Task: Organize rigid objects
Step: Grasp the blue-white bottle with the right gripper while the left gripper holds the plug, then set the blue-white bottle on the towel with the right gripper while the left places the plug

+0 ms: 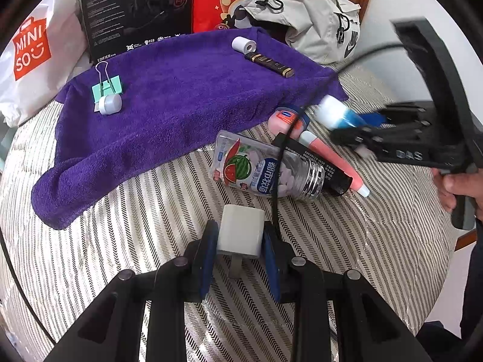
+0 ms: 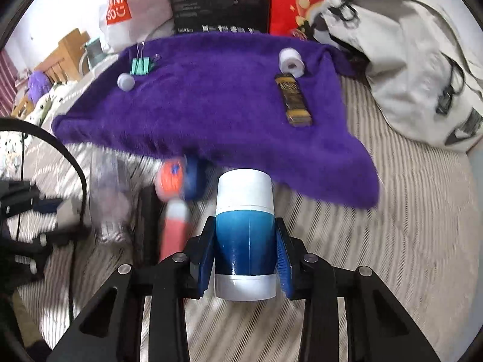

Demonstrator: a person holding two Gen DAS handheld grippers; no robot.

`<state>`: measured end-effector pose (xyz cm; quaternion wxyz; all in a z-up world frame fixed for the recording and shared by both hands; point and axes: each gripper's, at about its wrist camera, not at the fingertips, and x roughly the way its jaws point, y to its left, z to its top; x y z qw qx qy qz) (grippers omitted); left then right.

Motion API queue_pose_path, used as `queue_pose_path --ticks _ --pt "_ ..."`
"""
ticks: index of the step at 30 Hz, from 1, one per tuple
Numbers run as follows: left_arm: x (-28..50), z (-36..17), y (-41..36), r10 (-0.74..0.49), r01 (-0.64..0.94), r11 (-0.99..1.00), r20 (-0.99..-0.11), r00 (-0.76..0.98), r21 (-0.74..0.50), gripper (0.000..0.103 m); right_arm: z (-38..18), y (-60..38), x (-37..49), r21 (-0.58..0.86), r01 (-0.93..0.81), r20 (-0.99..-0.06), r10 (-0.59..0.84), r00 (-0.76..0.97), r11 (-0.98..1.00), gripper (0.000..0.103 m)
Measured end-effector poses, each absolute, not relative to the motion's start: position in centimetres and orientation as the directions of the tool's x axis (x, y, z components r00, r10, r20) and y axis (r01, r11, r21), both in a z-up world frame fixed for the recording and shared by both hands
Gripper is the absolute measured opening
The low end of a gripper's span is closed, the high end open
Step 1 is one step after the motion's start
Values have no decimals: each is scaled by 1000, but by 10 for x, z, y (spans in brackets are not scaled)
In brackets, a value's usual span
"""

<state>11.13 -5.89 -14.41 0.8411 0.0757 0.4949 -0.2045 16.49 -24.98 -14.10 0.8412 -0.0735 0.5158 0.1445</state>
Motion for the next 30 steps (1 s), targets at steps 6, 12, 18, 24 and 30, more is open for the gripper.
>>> queue_pose_path --ticks 6,12,18,24,30 --pt "109 -143 -61 -254 419 906 -865 433 -56 28 -144 -263 147 1 -287 -891 131 435 958 36" --pt "107 -144 -67 -223 413 910 -862 454 -18 28 -145 -265 144 -5 -284 -879 131 459 959 36" --pt "109 -142 -53 -256 378 922 -863 436 -83 27 -137 -270 141 86 -303 -874 218 434 949 36" --pt "110 -137 -31 -265 332 936 -857 443 -118 27 -126 -269 136 130 -323 -862 268 430 938 36" --pt "115 -125 -13 -259 290 948 -845 468 -130 27 -118 -265 141 153 -346 -850 302 432 926 36"
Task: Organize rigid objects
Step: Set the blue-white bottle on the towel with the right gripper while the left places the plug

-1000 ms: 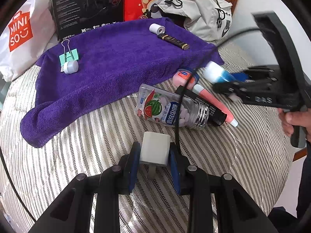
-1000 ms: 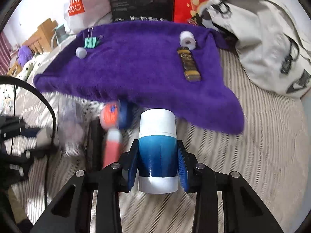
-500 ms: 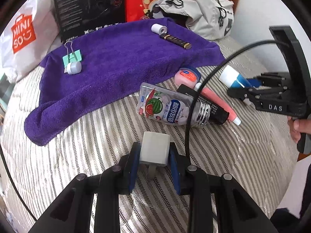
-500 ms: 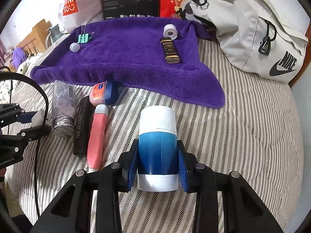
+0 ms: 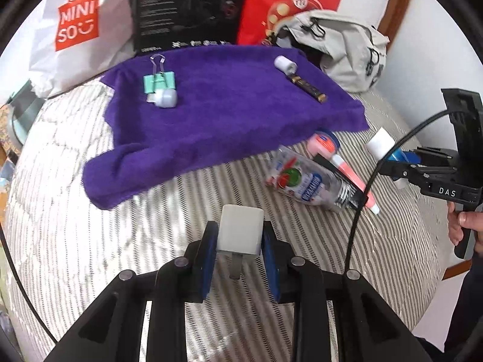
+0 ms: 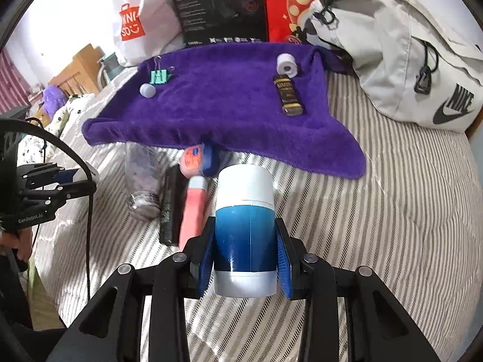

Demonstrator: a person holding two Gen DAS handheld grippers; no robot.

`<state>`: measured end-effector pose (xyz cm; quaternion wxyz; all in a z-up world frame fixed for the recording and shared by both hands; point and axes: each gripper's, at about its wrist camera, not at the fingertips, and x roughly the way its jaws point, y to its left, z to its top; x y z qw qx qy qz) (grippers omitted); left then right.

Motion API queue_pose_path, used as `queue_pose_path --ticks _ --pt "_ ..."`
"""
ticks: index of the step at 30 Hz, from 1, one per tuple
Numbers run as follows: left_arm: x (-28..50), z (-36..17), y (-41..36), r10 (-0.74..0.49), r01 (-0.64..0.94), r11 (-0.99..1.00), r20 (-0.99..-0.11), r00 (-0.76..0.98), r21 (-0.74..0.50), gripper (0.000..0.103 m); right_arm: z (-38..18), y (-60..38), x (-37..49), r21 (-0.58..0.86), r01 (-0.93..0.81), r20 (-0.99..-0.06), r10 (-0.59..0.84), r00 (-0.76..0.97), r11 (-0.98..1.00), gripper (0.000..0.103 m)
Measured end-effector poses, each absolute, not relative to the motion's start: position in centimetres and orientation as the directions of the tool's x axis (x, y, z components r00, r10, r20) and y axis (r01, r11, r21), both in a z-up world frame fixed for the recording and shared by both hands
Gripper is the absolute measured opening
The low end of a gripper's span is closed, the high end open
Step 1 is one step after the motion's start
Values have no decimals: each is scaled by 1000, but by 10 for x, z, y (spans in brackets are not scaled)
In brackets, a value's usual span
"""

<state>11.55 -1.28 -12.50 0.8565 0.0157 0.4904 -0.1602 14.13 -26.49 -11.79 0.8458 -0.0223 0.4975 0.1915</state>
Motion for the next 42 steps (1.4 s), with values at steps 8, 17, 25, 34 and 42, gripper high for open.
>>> queue_pose_path --ticks 8,17,25,34,42 --pt "127 -103 -3 -251 272 954 -825 507 -123 27 -102 -259 155 179 -375 -829 345 440 909 36" --pt "153 -91 9 -240 243 962 -809 536 -125 27 -83 -250 193 162 -412 -811 359 462 897 36" --pt "174 -94 18 -235 217 967 -808 540 -136 27 -92 -242 250 155 -408 -820 347 455 900 36" --pt "189 -93 24 -230 207 969 -805 547 -136 27 -125 -228 291 122 -419 -870 300 392 900 36" --pt "200 -97 26 -227 199 970 -809 542 -138 27 -133 -221 291 88 -436 -876 279 395 896 36"
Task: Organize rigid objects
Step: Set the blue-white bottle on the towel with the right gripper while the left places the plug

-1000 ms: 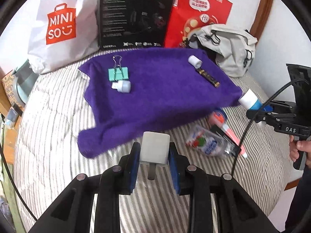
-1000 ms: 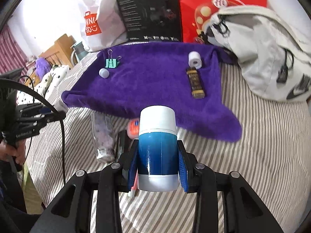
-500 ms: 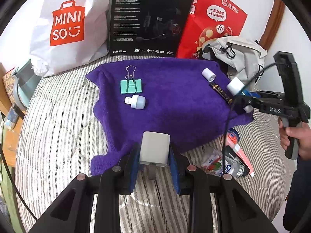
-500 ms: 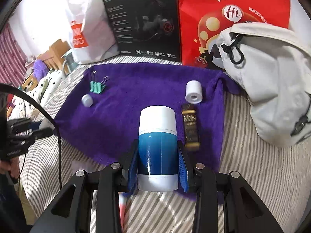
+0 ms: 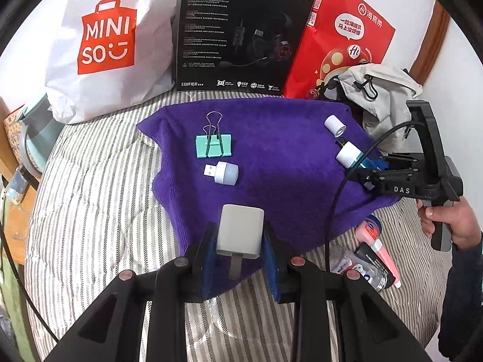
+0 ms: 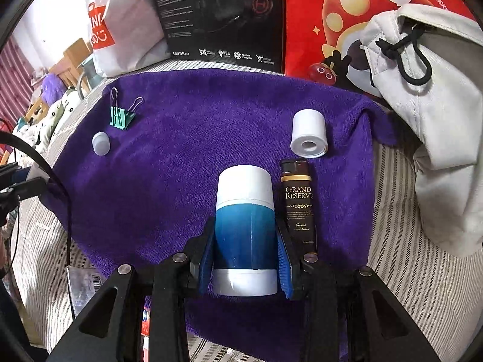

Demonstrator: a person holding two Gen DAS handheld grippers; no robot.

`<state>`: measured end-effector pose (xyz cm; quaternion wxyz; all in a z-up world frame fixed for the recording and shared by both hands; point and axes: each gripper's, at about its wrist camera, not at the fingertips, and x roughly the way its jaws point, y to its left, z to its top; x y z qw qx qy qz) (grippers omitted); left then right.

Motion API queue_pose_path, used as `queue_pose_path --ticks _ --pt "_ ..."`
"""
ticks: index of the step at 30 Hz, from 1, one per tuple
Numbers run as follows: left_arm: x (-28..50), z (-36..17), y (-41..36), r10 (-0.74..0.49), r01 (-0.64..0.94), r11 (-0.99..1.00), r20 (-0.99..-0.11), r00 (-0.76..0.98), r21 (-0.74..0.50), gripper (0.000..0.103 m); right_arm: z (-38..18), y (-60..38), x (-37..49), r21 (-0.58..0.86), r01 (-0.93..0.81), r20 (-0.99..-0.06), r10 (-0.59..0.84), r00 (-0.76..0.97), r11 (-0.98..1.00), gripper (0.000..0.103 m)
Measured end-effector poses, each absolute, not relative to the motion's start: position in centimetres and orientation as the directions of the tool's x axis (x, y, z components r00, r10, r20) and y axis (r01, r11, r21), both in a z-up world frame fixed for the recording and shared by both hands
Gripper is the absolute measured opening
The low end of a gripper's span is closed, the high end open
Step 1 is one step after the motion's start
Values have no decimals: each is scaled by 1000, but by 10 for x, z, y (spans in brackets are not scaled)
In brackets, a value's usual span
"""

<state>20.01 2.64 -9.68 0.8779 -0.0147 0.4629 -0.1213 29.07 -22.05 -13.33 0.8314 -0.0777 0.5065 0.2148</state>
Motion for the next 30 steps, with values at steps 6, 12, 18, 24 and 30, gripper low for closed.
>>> queue_pose_path --ticks 6,12,18,24,30 --pt "211 -102 25 -224 200 970 -819 529 -136 27 -134 -217 290 53 -467 -879 264 398 883 37" --pt "222 -110 26 -202 171 977 -829 522 -130 27 -133 -218 289 68 -488 -886 278 372 870 42" --pt "239 -121 17 -176 167 980 -846 503 -105 27 -130 -230 288 124 -458 -892 301 337 880 46" --pt "254 -136 4 -104 173 985 -868 486 -22 27 -112 -239 273 118 -449 -870 310 383 886 46" --pt "254 -136 1 -81 189 982 -866 493 16 28 -92 -243 246 112 -450 -847 322 424 886 47"
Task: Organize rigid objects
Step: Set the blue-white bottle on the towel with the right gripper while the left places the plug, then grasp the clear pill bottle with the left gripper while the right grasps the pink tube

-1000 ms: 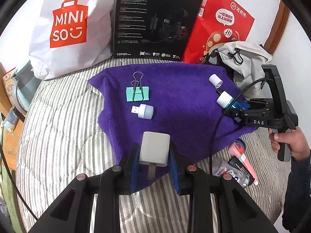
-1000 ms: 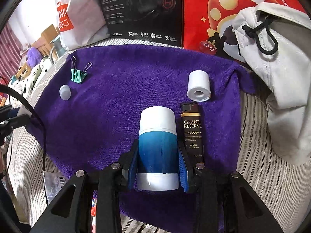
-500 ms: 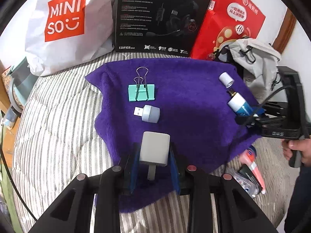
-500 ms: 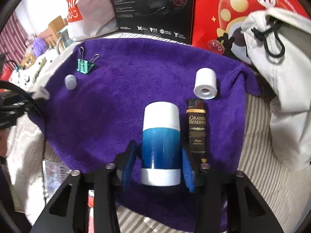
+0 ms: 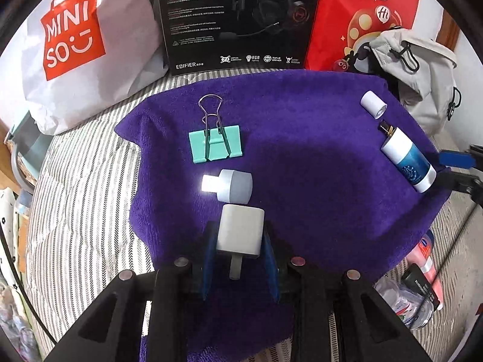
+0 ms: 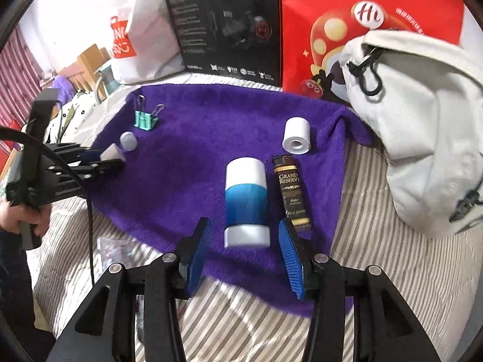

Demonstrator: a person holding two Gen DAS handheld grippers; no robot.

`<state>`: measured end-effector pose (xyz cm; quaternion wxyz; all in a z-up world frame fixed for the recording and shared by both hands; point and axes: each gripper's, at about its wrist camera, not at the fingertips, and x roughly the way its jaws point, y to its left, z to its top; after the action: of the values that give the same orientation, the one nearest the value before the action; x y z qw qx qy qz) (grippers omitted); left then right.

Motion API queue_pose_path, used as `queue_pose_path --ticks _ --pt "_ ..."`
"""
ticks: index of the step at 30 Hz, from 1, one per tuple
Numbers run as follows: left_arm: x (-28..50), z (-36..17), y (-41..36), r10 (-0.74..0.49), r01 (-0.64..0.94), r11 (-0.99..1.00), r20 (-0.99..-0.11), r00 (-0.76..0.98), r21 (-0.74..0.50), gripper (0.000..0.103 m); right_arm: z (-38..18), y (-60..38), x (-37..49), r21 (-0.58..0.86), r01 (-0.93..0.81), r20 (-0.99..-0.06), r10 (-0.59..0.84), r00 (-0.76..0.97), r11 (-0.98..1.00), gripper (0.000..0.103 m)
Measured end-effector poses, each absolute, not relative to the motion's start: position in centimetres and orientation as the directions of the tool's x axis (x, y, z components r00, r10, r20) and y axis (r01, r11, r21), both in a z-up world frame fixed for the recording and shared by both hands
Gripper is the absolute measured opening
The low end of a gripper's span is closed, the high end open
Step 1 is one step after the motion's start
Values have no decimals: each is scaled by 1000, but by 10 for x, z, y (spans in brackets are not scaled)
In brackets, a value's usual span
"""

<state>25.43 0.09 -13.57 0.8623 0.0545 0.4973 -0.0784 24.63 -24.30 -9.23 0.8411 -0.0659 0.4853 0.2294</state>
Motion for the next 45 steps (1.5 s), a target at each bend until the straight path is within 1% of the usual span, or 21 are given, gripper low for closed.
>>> queue_pose_path --ticks 4,6,10,12,16,19,22,24,26,30,35,37,40,42,45 --pt "253 -135 -1 -72 197 980 -866 494 31 29 -86 -244 226 116 -453 -836 333 436 884 48" --pt "251 -134 -1 -70 199 980 -871 487 32 33 -83 -246 218 120 -451 -833 336 438 884 48" --pt "247 -133 -3 -67 215 976 -877 475 42 37 -81 -252 201 124 -449 -829 341 443 885 48" --pt "245 -133 -6 -59 224 973 -881 470 55 41 -82 -258 191 135 -434 -827 342 446 891 48" --pt "242 -127 -6 -36 202 977 -881 471 68 41 -84 -270 176 167 -399 -822 351 449 902 48" --pt "230 -110 -3 -13 174 981 -865 501 86 41 -81 -282 165 187 -370 -811 355 464 910 49" --pt "211 -88 -8 -47 170 984 -846 532 53 41 -78 -291 156 193 -351 -807 352 475 916 49" --pt "197 -78 -16 -91 171 985 -835 542 3 41 -79 -296 151 204 -342 -805 356 474 917 49" --pt "180 -73 -28 -164 180 981 -828 537 -78 41 -80 -298 148 219 -340 -804 367 468 915 49" --pt "159 -84 -51 -229 172 971 -836 498 -164 42 -81 -298 139 234 -364 -808 389 443 901 49" --pt "152 -104 -72 -248 158 968 -856 453 -197 42 -79 -295 124 229 -417 -809 410 422 880 50" --pt "153 -110 -81 -243 153 969 -863 443 -194 42 -79 -293 117 231 -431 -807 419 416 872 50" --pt "156 -120 -93 -233 146 971 -878 417 -188 46 -83 -292 110 250 -441 -804 438 401 862 55" --pt "156 -125 -101 -217 160 973 -887 407 -165 50 -87 -292 107 254 -443 -808 440 392 860 55" --pt "153 -127 -105 -194 182 975 -895 401 -130 52 -91 -293 105 261 -440 -809 443 385 859 55"
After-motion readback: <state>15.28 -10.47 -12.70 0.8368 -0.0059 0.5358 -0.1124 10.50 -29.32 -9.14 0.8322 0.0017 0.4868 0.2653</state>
